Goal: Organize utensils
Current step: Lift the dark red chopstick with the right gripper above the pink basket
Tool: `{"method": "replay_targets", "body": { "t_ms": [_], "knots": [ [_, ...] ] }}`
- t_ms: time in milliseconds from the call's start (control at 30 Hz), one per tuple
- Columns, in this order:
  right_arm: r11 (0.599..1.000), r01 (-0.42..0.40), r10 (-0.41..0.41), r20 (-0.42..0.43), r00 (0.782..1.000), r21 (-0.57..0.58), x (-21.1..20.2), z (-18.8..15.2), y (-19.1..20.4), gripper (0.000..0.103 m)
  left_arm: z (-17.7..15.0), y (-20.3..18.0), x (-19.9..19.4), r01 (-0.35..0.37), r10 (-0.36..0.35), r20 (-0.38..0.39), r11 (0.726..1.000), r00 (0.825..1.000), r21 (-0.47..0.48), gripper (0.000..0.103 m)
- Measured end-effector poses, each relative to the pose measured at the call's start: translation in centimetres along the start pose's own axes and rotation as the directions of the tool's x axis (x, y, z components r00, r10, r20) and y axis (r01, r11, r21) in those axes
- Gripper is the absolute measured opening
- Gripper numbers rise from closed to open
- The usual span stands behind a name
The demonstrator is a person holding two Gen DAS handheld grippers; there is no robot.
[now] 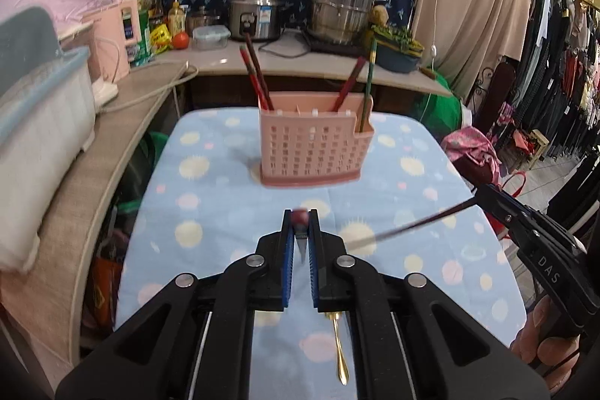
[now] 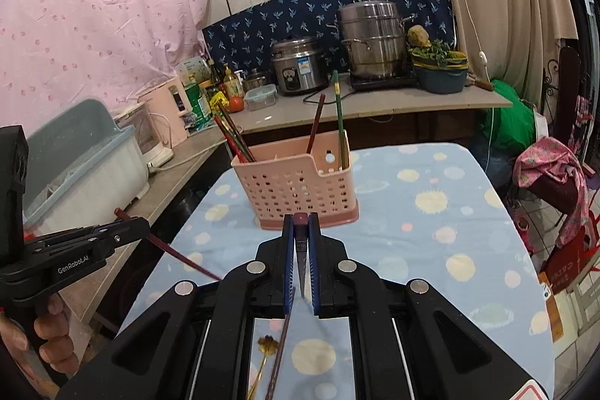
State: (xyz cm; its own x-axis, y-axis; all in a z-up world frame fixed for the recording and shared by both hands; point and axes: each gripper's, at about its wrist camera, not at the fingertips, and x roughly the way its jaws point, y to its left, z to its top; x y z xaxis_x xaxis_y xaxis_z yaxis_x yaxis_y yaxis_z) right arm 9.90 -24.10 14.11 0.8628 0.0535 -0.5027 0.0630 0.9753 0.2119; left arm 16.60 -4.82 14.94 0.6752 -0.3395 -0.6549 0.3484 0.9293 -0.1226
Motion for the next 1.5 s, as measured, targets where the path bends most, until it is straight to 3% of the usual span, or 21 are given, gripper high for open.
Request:
{"method": "replay_targets", "body": {
  "t_ms": [400, 633, 867, 1033, 1500],
  "knots": [
    [0.998, -0.058, 0.058, 0.11, 0.992, -0.006, 2.2, 8.3, 0.3, 0.007, 9.6, -0.1, 0.0, 0.004, -0.005, 0.116, 1.0, 0.993, 0.007, 0.007],
    [0.991, -0.13, 0.118, 0.205, 0.972, 0.045, 3.7, 14.8, -0.2, 0.007, 15.4, -0.1, -0.4, -0.015, 0.016, 0.224, 1.0, 0.974, -0.005, 0.007],
    [0.991, -0.127, 0.114, 0.269, 0.956, 0.031, 5.7, 19.3, 0.5, 0.007, 19.4, 0.0, 0.6, -0.039, 0.039, 0.297, 0.999, 0.954, -0.006, 0.007],
    [0.996, -0.094, 0.089, 0.252, 0.964, 0.009, 8.6, 19.9, 0.9, 0.007, 20.6, 0.2, 3.0, -0.047, 0.049, 0.284, 0.999, 0.958, -0.016, 0.007],
    [0.999, -0.049, 0.049, 0.086, 0.995, -0.011, 16.3, 15.8, 0.3, 0.007, 19.0, 0.4, 9.1, -0.082, 0.081, 0.185, 0.997, 0.979, -0.006, 0.007]
  ]
}}
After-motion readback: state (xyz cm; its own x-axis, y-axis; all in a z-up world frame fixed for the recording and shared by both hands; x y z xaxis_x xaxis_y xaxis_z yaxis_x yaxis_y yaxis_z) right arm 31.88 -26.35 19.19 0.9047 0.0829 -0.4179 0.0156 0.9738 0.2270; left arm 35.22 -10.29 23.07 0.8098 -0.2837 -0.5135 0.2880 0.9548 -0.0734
